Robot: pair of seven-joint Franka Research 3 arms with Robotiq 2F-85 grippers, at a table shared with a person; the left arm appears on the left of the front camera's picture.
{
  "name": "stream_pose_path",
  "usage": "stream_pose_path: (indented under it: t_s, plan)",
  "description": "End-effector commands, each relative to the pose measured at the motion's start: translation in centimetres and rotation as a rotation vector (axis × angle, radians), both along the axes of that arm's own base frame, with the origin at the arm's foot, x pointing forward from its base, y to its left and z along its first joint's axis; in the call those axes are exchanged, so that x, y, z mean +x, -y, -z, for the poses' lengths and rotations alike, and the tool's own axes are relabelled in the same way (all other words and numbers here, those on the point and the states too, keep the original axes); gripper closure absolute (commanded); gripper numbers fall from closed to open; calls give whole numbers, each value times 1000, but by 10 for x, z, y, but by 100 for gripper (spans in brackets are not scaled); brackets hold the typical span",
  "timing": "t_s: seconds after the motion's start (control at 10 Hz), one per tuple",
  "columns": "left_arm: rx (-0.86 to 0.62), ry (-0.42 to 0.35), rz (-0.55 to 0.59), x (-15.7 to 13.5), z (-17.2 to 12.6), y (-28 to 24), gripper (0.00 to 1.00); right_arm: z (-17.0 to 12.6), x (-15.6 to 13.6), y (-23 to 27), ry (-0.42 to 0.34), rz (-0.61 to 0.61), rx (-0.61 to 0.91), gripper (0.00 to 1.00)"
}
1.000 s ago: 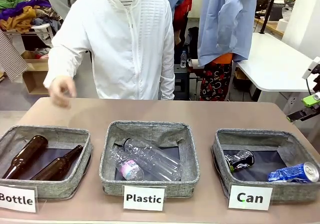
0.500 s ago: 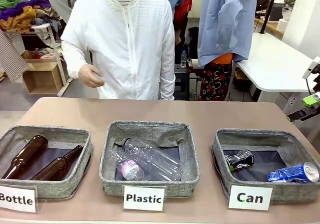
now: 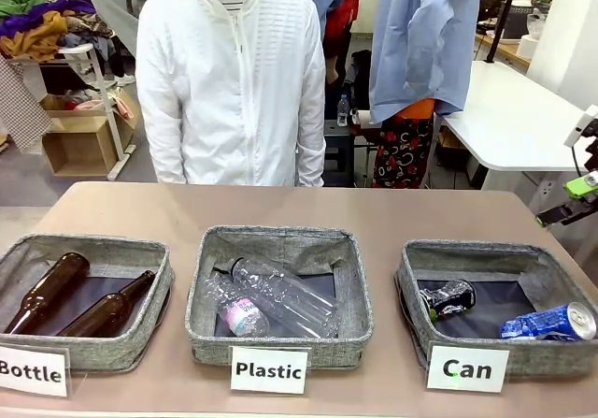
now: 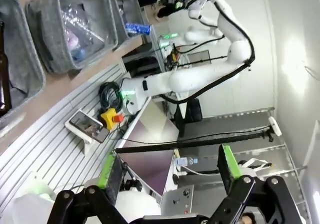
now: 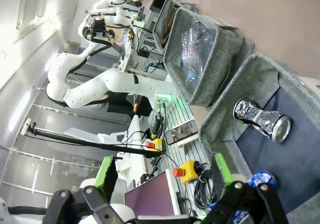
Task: Sort the can waste into the basket.
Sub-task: Pick up the can waste from the table and place it in the right Fabric basket.
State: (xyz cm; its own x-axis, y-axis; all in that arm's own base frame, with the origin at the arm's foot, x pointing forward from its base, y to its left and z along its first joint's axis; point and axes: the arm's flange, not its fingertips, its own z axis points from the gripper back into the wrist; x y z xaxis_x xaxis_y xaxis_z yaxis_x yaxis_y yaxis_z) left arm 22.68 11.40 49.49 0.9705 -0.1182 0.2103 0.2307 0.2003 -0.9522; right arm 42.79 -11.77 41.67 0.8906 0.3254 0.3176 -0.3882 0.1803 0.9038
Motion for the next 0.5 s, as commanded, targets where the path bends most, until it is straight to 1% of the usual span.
stream_pose_path:
  t_s: [0.0, 0.1, 0.2, 0.3, 0.4]
  plan:
    - [62, -57, 38, 33, 30, 48, 0, -4, 2, 0, 1, -9, 10, 0]
    - [48, -75, -34, 48, 45, 65, 0, -4, 2, 0, 1, -9, 10, 0]
    - [43, -67, -133, 58, 67, 77, 0, -4, 2, 0, 1, -9, 10, 0]
    - [62, -15, -223, 63, 91, 86, 0, -4, 2, 0, 1, -9, 10, 0]
    - [64, 21, -267, 60, 110, 92, 0, -4, 2, 0, 1, -9, 10, 0]
